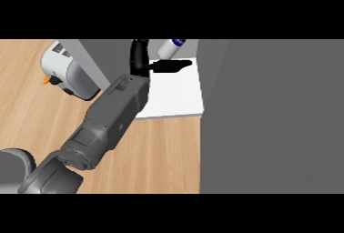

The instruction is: Pick up the bottled water, place it into the cabinet and close the cabinet

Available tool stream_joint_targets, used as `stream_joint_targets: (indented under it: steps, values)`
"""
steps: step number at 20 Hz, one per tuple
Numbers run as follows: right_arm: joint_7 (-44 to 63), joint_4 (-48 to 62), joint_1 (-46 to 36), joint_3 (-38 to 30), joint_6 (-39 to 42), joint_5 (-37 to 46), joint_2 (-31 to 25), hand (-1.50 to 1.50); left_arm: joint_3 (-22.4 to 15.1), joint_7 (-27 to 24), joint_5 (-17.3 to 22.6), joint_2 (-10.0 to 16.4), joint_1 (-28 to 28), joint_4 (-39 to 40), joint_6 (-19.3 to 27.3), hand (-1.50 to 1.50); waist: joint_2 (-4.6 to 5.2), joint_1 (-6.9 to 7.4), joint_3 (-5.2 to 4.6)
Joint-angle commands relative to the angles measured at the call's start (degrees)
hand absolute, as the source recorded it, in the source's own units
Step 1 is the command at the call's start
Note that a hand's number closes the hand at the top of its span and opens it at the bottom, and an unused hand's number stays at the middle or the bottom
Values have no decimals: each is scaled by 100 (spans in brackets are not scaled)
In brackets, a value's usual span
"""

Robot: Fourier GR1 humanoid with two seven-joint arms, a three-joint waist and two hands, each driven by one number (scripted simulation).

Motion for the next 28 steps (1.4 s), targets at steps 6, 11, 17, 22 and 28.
stream_joint_targets:
  steps: [6, 11, 17, 22, 28]
  values:
    - [377, -497, 151, 17, -48, -440, 28, -150, 58, -69, 46, -162, 52, -253, -338, -150, -86, 178, 8]
    - [750, -670, -103, 40, -336, -480, 44, -150, -408, -31, 305, -164, 905, -1169, -317, -150, -146, 283, 8]
    - [844, -832, 62, 347, -470, -222, 204, -150, -1104, 195, 564, -165, 1749, -2382, -532, -150, -188, 355, 7]
    - [853, -742, 5, 328, -493, -254, 200, -150, -1555, 339, 805, -165, 2487, -3575, -827, -150, -184, 428, 7]
    - [819, -995, 351, 355, -459, -196, 136, -150, -1987, 406, 676, 102, 3470, -4964, -996, -150, -189, 441, 8]
